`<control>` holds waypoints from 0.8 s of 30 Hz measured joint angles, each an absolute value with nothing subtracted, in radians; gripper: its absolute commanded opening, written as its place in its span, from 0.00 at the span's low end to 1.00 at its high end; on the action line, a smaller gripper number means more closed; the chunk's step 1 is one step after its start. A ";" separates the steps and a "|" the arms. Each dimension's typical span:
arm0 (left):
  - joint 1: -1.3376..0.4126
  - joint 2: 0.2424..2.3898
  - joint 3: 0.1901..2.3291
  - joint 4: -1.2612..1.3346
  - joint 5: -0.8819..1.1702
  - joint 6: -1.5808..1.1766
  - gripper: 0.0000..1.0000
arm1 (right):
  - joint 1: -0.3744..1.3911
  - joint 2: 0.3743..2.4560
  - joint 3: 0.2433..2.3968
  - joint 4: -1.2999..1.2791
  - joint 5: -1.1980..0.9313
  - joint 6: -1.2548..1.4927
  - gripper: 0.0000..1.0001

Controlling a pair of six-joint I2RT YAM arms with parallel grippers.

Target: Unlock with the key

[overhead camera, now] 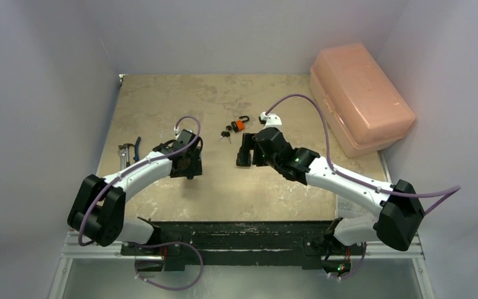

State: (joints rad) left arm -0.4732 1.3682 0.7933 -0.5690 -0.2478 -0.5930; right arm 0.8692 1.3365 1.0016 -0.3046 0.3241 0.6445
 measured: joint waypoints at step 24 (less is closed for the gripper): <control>-0.474 1.506 0.787 -0.480 -0.265 -0.610 0.38 | 0.869 1.335 0.974 -0.306 0.302 0.648 0.88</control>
